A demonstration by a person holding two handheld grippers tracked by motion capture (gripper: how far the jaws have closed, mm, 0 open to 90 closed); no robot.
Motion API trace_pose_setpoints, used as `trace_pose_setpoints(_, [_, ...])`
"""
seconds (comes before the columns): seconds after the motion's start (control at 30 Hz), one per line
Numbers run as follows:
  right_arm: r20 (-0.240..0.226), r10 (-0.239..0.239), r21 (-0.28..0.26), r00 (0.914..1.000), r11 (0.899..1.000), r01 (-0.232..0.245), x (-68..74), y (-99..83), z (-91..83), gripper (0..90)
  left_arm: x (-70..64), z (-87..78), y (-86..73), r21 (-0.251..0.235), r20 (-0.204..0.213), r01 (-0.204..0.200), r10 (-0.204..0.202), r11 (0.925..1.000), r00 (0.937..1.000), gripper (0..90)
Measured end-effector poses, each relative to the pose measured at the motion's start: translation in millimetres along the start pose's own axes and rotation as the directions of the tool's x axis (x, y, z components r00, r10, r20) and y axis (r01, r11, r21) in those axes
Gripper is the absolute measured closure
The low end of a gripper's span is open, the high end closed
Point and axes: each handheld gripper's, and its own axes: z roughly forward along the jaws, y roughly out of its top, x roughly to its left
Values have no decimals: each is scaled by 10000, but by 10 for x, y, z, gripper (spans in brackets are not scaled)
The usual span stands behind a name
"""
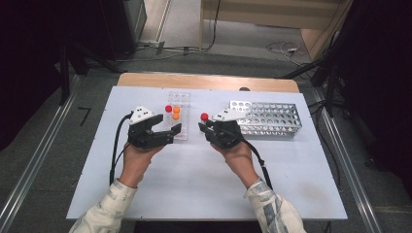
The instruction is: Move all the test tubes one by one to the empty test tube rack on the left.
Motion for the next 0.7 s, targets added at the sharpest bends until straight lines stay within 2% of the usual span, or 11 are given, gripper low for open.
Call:
trace_pose_setpoints(0.33, [-503, -270, 335, 9984, 9990, 287, 204, -97, 139, 720, -174, 10, 3, -39, 663, -296, 298, 9996, 9974, 314])
trace_pose_setpoints(0.5, [-688, -346, 366, 9970, 9986, 371, 275, -114, 153, 720, -225, 34, -10, 46, 1081, -424, 416, 9991, 9933, 408])
trace_pose_setpoints(0.7, [-857, -419, 386, 9954, 9982, 453, 329, -135, 158, 719, -274, 69, -32, 177, 1392, -581, 551, 9982, 9887, 498])
